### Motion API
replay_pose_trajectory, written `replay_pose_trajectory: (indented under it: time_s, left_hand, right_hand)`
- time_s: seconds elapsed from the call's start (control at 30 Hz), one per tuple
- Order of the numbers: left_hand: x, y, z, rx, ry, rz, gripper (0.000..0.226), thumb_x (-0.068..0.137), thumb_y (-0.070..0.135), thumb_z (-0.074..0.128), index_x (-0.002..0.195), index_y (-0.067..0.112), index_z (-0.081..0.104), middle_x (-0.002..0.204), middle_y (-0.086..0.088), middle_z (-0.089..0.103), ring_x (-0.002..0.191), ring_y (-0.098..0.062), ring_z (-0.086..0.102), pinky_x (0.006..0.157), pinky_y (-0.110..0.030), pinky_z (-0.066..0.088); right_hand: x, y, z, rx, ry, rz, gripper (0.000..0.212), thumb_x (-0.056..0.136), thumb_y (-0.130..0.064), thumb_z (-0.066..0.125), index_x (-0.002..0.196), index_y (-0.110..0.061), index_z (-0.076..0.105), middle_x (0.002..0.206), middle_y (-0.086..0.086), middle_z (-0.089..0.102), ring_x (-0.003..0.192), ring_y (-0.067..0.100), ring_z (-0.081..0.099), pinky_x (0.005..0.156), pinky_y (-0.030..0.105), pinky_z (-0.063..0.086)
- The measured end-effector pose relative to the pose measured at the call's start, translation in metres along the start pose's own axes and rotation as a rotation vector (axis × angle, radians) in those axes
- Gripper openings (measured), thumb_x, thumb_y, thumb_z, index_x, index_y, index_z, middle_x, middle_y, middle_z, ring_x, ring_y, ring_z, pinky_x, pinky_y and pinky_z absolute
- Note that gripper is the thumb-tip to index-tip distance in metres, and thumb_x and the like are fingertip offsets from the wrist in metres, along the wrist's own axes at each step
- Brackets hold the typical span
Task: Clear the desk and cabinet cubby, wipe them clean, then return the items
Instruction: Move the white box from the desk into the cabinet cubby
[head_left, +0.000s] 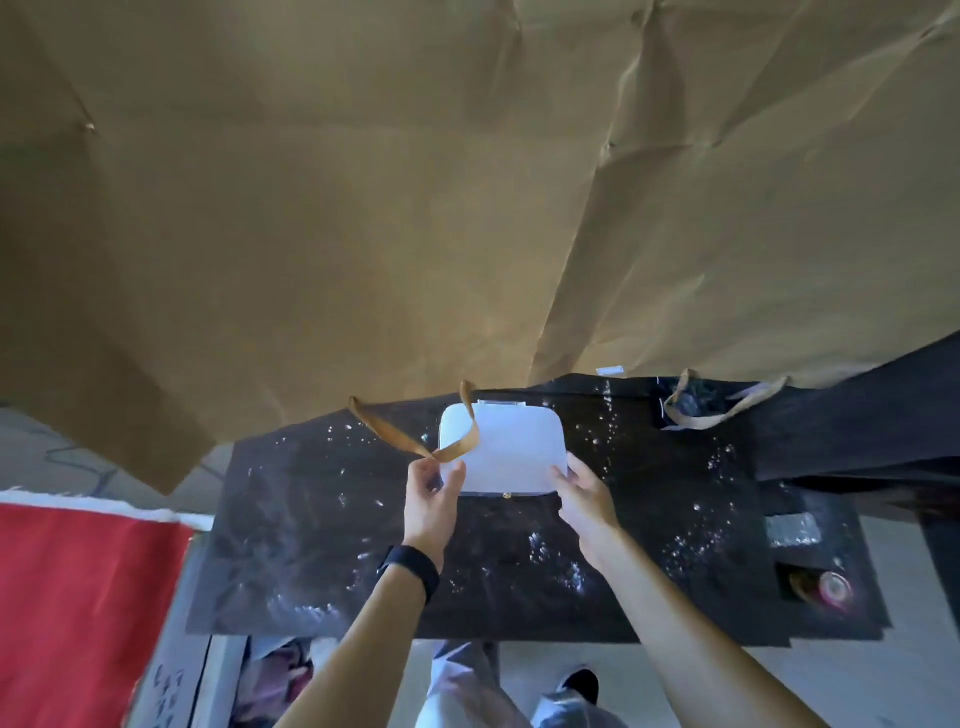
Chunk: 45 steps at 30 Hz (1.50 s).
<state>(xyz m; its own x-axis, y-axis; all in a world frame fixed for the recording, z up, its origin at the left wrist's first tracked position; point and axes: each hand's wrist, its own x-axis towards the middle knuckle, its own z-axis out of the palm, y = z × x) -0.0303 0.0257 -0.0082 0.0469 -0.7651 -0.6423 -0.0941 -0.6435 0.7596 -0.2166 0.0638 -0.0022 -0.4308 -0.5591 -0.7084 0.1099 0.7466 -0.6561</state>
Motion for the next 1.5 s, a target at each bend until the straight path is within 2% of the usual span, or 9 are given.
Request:
replay_pose_trajectory:
  time_s: [0.13, 0.33, 0.53, 0.83, 0.93, 1.1, 1.2, 1.37, 1.5]
  left_hand:
    - [-0.023, 0.002, 0.020, -0.152, -0.030, -0.035, 0.042, 0.075, 0.036, 0.073, 0.108, 0.023, 0.051, 0.121, -0.013, 0.063, 0.109, -0.028, 0.065, 0.083, -0.041, 0.057]
    - [-0.088, -0.014, 0.074, -0.336, -0.247, -0.186, 0.048, 0.086, 0.008, 0.073, 0.128, 0.019, 0.054, 0.121, -0.011, 0.069, 0.101, -0.027, 0.069, 0.089, -0.039, 0.056]
    - [-0.168, -0.050, 0.193, -0.283, -0.488, -0.203, 0.041, 0.092, 0.012, 0.065, 0.132, 0.018, 0.060, 0.121, -0.007, 0.070, 0.107, -0.025, 0.067, 0.091, -0.037, 0.055]
    - [-0.254, -0.066, 0.321, 0.083, -0.595, -0.157, 0.050, 0.086, 0.027, 0.076, 0.132, 0.025, 0.058, 0.117, -0.008, 0.072, 0.107, -0.032, 0.069, 0.099, -0.052, 0.052]
    - [-0.261, -0.044, 0.350, 0.365, -0.408, 0.083, 0.055, 0.086, 0.037, 0.074, 0.136, 0.023, 0.053, 0.128, -0.002, 0.065, 0.117, -0.027, 0.062, 0.103, -0.051, 0.047]
    - [-0.265, 0.021, 0.375, 0.920, 0.243, 0.920, 0.084, 0.090, 0.038, 0.062, 0.157, 0.020, 0.016, 0.165, -0.011, 0.005, 0.152, -0.029, 0.001, 0.123, -0.049, 0.001]
    - [-0.272, 0.068, 0.381, 1.116, 0.434, 1.308, 0.087, 0.091, 0.035, 0.058, 0.158, 0.017, 0.007, 0.164, -0.008, -0.011, 0.152, -0.025, -0.012, 0.117, -0.054, -0.006]
    - [-0.267, 0.114, 0.389, 1.415, 0.568, 1.483, 0.084, 0.095, 0.034, 0.051, 0.158, 0.014, -0.001, 0.165, -0.001, -0.007, 0.152, -0.015, -0.009, 0.119, -0.055, -0.004]
    - [-0.259, 0.116, 0.395, 1.461, 0.606, 1.470, 0.086, 0.094, 0.036, 0.050, 0.157, 0.012, -0.005, 0.165, -0.001, -0.009, 0.152, -0.015, -0.007, 0.121, -0.053, -0.002]
  right_hand:
    - [-0.017, 0.017, -0.027, 0.251, 0.042, 0.017, 0.023, 0.095, -0.018, 0.065, 0.115, -0.026, 0.057, 0.122, 0.003, 0.064, 0.106, 0.020, 0.063, 0.101, 0.047, 0.048]
    - [-0.050, 0.055, -0.131, 0.559, -0.004, 0.076, 0.035, 0.093, -0.010, 0.068, 0.125, -0.012, 0.053, 0.118, 0.010, 0.067, 0.108, 0.021, 0.065, 0.091, 0.031, 0.053]
    - [-0.064, 0.096, -0.260, 0.783, -0.175, 0.099, 0.034, 0.095, -0.018, 0.065, 0.127, -0.012, 0.058, 0.123, 0.011, 0.069, 0.114, 0.024, 0.065, 0.097, 0.038, 0.052]
    - [-0.070, 0.148, -0.414, 0.812, -0.090, -0.022, 0.040, 0.092, -0.013, 0.067, 0.129, -0.019, 0.053, 0.128, 0.008, 0.064, 0.116, 0.028, 0.063, 0.097, 0.045, 0.054]
    - [-0.058, 0.148, -0.445, 0.876, -0.042, -0.043, 0.044, 0.090, -0.013, 0.070, 0.130, -0.018, 0.052, 0.129, 0.010, 0.062, 0.115, 0.030, 0.064, 0.095, 0.047, 0.056]
    - [-0.026, 0.119, -0.475, 0.990, 0.004, -0.079, 0.050, 0.091, -0.017, 0.071, 0.134, -0.023, 0.047, 0.131, 0.011, 0.058, 0.108, 0.031, 0.069, 0.088, 0.043, 0.060]
    - [-0.008, 0.093, -0.480, 0.954, 0.003, -0.108, 0.051, 0.092, -0.021, 0.070, 0.136, -0.024, 0.044, 0.127, 0.013, 0.060, 0.104, 0.029, 0.070, 0.094, 0.044, 0.057]
    - [0.027, 0.068, -0.472, 0.931, -0.033, -0.113, 0.051, 0.095, -0.019, 0.067, 0.137, -0.022, 0.039, 0.124, 0.015, 0.062, 0.100, 0.025, 0.071, 0.094, 0.041, 0.057]
    - [0.053, 0.054, -0.456, 0.858, -0.010, -0.086, 0.052, 0.093, -0.023, 0.068, 0.136, -0.023, 0.038, 0.119, 0.015, 0.063, 0.103, 0.027, 0.071, 0.071, 0.026, 0.061]
